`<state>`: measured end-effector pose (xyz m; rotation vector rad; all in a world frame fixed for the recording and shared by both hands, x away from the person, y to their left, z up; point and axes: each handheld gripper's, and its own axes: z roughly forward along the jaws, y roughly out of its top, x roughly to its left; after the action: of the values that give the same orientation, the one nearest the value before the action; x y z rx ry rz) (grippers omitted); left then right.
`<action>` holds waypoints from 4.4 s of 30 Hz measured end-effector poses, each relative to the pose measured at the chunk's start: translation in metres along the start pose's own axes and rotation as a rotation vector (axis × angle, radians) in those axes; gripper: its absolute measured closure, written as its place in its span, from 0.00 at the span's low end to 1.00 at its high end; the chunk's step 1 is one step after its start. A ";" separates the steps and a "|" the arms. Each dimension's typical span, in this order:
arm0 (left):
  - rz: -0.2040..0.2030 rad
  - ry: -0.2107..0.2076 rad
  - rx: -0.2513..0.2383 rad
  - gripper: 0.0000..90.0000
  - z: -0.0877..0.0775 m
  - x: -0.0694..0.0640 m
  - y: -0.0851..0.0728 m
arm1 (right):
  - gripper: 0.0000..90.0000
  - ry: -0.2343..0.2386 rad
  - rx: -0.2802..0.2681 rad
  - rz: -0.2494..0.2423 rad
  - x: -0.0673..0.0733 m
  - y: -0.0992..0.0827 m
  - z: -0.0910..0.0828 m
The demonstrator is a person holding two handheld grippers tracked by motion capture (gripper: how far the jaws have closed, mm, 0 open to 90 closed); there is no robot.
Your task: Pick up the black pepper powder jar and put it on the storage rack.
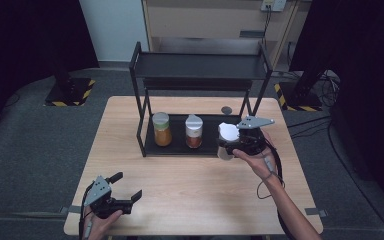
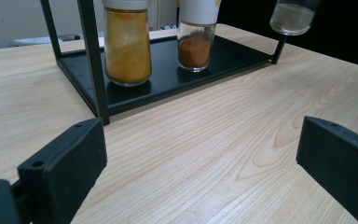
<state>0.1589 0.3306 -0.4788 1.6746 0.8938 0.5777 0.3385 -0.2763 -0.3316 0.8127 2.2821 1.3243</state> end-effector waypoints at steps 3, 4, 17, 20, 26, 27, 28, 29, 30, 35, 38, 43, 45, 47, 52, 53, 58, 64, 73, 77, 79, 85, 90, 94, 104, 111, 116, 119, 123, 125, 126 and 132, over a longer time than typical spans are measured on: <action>-0.001 0.000 -0.001 0.01 0.000 0.000 0.000 | 0.35 -0.021 -0.001 0.021 -0.003 -0.002 0.004; -0.001 0.000 -0.001 0.01 0.000 0.000 0.000 | 0.35 -0.030 0.001 0.025 -0.003 -0.002 0.006; -0.003 0.000 0.000 0.01 0.000 0.001 0.000 | 0.35 -0.117 0.008 0.051 -0.009 -0.003 0.030; -0.005 0.000 0.000 0.01 0.000 0.001 -0.001 | 0.35 -0.126 0.003 0.063 -0.011 -0.004 0.037; -0.005 -0.001 -0.001 0.01 0.000 0.001 -0.001 | 0.35 -0.151 0.004 0.066 -0.012 -0.005 0.049; -0.005 -0.001 0.000 0.01 0.000 0.001 -0.001 | 0.35 -0.154 0.004 0.070 -0.012 -0.005 0.051; -0.006 0.000 0.000 0.01 0.000 0.001 -0.001 | 0.35 -0.158 0.006 0.067 -0.012 -0.005 0.053; -0.006 0.001 -0.001 0.01 0.000 0.001 -0.001 | 0.35 -0.161 0.006 0.067 -0.013 -0.005 0.055; -0.007 0.001 -0.001 0.01 0.000 0.002 -0.001 | 0.35 -0.163 0.008 0.072 -0.013 -0.005 0.056; -0.007 0.000 -0.001 0.01 0.000 0.002 -0.001 | 0.35 -0.196 0.003 0.089 -0.013 -0.012 0.065; -0.008 0.000 -0.001 0.01 0.000 0.002 -0.001 | 0.35 -0.217 0.008 0.098 -0.012 -0.016 0.070; -0.009 -0.001 0.000 0.01 0.000 0.002 -0.001 | 0.35 -0.243 0.016 0.117 -0.012 -0.021 0.075; -0.009 -0.002 0.001 0.01 0.000 0.002 -0.001 | 0.35 -0.253 0.014 0.124 -0.012 -0.022 0.076; -0.009 -0.002 0.001 0.01 0.000 0.002 -0.001 | 0.35 -0.257 0.010 0.134 -0.012 -0.024 0.077; -0.009 -0.003 0.001 0.01 0.000 0.003 -0.001 | 0.35 -0.255 0.018 0.135 -0.014 -0.027 0.080; -0.010 -0.003 0.001 0.01 0.000 0.003 -0.001 | 0.35 -0.257 0.020 0.134 -0.015 -0.027 0.081; -0.010 -0.003 0.001 0.01 0.000 0.003 -0.001 | 0.35 -0.269 0.022 0.148 -0.017 -0.031 0.082; -0.009 -0.003 0.004 0.01 0.001 0.003 -0.001 | 0.35 -0.269 0.017 0.147 -0.017 -0.032 0.084; -0.010 -0.003 0.003 0.01 0.000 0.003 -0.001 | 0.35 -0.265 0.020 0.148 -0.016 -0.034 0.089; -0.010 -0.003 0.003 0.01 0.000 0.003 -0.001 | 0.35 -0.263 0.020 0.151 -0.017 -0.033 0.089; -0.009 -0.003 0.003 0.01 0.000 0.003 -0.001 | 0.35 -0.262 0.017 0.153 -0.017 -0.034 0.090; -0.008 -0.003 0.003 0.01 0.000 0.003 -0.001 | 0.35 -0.263 0.005 0.159 -0.016 -0.037 0.090; -0.007 -0.003 0.004 0.01 0.000 0.002 0.000 | 0.34 -0.268 0.002 0.147 -0.014 -0.039 0.090; -0.008 -0.002 0.003 0.01 0.000 0.002 0.000 | 0.30 -0.264 0.001 0.147 -0.014 -0.040 0.091; -0.006 -0.003 0.003 0.01 0.000 0.002 0.000 | 0.16 -0.268 -0.012 0.136 -0.011 -0.033 0.091; -0.006 -0.003 0.003 0.01 0.000 0.002 0.000 | 0.12 -0.262 -0.039 0.127 -0.016 -0.032 0.082; -0.006 -0.002 0.003 0.01 0.000 0.002 0.000 | 0.12 -0.232 -0.060 0.096 -0.018 -0.030 0.072; -0.006 -0.001 0.003 0.01 0.000 0.002 0.000 | 0.10 -0.221 -0.069 0.088 -0.018 -0.027 0.066; -0.008 0.000 0.004 0.01 0.000 0.002 0.000 | 0.09 -0.205 -0.082 0.076 -0.017 -0.022 0.058; -0.009 0.002 0.004 0.01 0.000 0.002 0.000 | 0.09 -0.199 -0.087 0.063 -0.016 -0.021 0.054; -0.009 0.002 0.004 0.01 0.000 0.002 0.000 | 0.09 -0.195 -0.090 0.063 -0.015 -0.020 0.053; -0.008 0.000 0.008 0.01 0.002 0.002 0.001 | 0.09 -0.177 -0.119 0.069 -0.014 -0.021 0.040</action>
<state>0.1614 0.3306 -0.4789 1.6781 0.9036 0.5696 0.3662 -0.2673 -0.3694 0.9360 2.0362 1.3461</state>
